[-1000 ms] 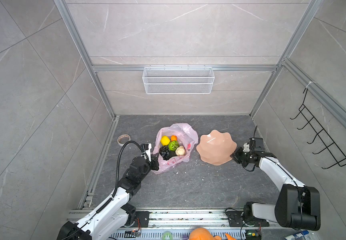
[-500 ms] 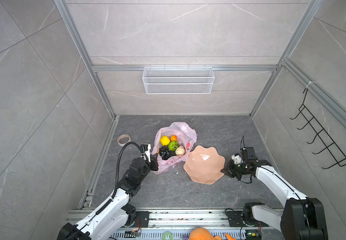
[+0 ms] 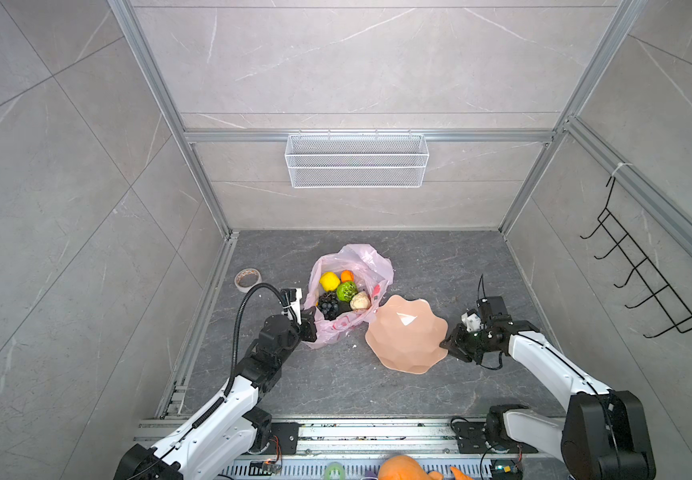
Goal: Take the fake fruits out of the plastic bag
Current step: 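Release the bowl and reach the right gripper into the bag over the fruits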
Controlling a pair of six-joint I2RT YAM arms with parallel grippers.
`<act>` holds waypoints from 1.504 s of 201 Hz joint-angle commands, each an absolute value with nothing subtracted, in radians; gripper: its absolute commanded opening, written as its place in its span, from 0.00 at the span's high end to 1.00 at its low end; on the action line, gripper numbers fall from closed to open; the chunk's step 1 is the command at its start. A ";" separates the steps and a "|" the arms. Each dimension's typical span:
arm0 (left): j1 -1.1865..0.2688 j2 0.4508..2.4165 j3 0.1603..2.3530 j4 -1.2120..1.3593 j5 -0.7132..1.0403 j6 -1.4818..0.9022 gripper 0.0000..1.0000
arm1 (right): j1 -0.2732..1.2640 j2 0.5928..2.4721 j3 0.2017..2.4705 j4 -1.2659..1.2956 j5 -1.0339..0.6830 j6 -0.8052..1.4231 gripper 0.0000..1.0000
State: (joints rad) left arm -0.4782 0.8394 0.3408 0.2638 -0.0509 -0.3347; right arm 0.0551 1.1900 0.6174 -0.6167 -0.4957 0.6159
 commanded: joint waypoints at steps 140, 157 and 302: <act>-0.483 0.888 0.376 0.134 0.003 -0.451 1.00 | 0.770 1.567 1.387 -0.500 0.028 0.552 0.52; -0.483 0.878 0.355 0.154 0.012 -0.439 1.00 | 0.822 1.716 1.501 -0.507 0.016 0.527 0.52; -0.482 0.836 0.307 0.230 -0.064 -0.356 1.00 | 0.858 1.929 1.578 -0.524 0.013 0.504 0.53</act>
State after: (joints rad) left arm -0.4782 0.8280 0.3073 0.1791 -0.0521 -0.3908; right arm 0.8871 1.9862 1.5497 -0.5343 -0.0029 0.5224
